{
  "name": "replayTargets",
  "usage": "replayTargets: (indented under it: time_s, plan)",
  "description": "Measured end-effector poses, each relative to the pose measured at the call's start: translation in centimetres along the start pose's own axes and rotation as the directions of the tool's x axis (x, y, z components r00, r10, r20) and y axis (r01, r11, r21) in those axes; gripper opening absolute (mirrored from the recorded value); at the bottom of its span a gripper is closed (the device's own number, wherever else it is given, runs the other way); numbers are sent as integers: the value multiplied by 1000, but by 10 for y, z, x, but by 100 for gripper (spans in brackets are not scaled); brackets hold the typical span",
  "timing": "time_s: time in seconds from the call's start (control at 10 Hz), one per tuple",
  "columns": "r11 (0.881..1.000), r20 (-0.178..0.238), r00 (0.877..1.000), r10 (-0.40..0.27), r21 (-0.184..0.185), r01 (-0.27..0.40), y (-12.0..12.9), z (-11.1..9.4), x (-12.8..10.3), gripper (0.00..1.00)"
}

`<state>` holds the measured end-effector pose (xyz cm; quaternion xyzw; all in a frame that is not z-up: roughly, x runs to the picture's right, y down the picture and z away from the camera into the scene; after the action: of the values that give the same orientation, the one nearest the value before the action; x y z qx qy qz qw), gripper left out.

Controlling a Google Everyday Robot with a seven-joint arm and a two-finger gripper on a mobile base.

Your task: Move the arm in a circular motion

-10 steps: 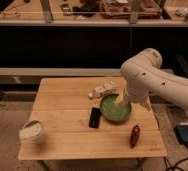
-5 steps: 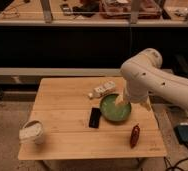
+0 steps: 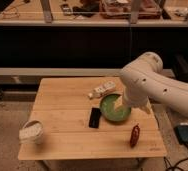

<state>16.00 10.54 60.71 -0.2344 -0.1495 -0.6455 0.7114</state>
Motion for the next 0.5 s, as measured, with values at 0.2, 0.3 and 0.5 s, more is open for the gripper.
replayTargets:
  time_s: [0.2, 0.3, 0.5]
  plan:
    - [995, -8, 996, -89, 46, 89, -30, -22, -55, 80]
    - [984, -10, 988, -157, 81, 158, -54, -33, -86, 80]
    - [942, -16, 955, -296, 158, 295, -105, -48, -127, 80]
